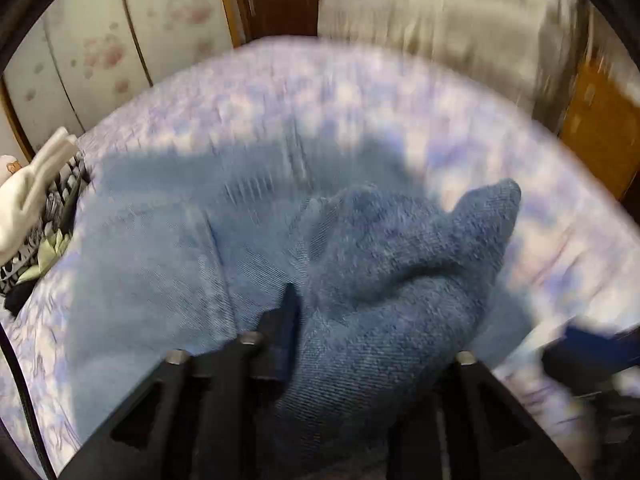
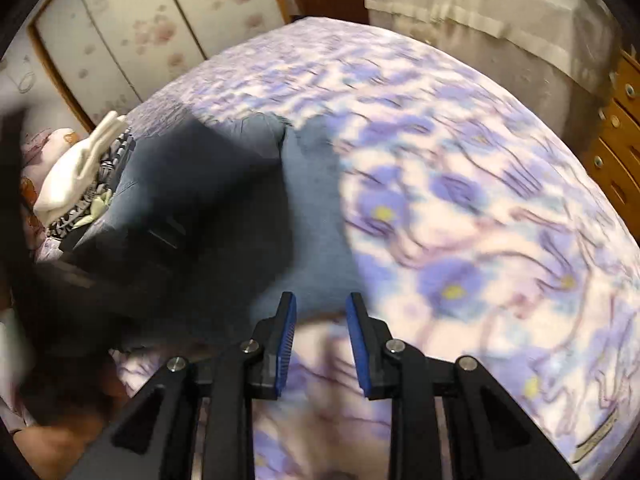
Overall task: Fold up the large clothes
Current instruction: 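Fold the held jacket over onto itself and open the left tool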
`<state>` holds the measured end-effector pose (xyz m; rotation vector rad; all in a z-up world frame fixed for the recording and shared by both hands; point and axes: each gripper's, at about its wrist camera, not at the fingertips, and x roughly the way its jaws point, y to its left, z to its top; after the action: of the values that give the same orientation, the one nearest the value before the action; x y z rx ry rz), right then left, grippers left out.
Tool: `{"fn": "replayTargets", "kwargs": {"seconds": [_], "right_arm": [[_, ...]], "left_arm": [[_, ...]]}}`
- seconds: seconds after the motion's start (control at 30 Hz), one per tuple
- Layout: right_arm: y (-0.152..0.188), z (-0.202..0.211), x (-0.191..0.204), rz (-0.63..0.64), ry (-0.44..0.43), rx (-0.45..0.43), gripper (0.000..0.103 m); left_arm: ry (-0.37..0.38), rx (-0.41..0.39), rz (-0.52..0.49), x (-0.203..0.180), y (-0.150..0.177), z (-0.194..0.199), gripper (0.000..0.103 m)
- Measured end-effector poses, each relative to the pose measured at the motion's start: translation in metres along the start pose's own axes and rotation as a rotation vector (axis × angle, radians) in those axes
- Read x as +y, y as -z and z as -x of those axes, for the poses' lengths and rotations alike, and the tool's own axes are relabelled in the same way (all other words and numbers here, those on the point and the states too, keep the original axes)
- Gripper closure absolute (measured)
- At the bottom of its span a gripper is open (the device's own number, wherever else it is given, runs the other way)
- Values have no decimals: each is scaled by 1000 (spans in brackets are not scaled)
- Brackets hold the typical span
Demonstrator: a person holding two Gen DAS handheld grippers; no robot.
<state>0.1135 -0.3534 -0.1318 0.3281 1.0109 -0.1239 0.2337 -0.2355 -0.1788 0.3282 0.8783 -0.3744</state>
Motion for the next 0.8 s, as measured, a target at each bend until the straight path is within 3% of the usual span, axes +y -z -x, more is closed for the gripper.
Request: {"fn": "replayTargets", "kwargs": {"seconds": [0.07, 0.1, 0.13, 0.3, 0.4, 0.5, 0.6, 0.7, 0.8], "right_arm": [[2, 4, -7, -3, 3, -5, 77], [2, 7, -10, -5, -1, -8, 77], [1, 9, -11, -8, -15, -11, 77], [-7, 19, -15, -13, -73, -28, 77], [-18, 27, -15, -33, -154, -35, 68], [-26, 33, -7, -30, -205, -44, 61], [-36, 29, 1, -32, -250, -12, 55], [-41, 9, 7, -31, -249, 61, 50], [-43, -9, 14, -12, -259, 108, 50]], "left_arm": [[10, -31, -29, -5, -3, 6, 60], [55, -21, -26, -4, -6, 10, 41], [83, -13, -18, -3, -8, 13, 32], [208, -18, 43, 18, -18, 65, 31], [271, -69, 143, 48, -10, 102, 20], [287, -108, 239, 83, 2, 129, 14], [219, -92, 284, 112, 11, 125, 12], [114, -22, 324, 140, 26, 106, 12], [114, 62, 399, 165, 44, 83, 12]]}}
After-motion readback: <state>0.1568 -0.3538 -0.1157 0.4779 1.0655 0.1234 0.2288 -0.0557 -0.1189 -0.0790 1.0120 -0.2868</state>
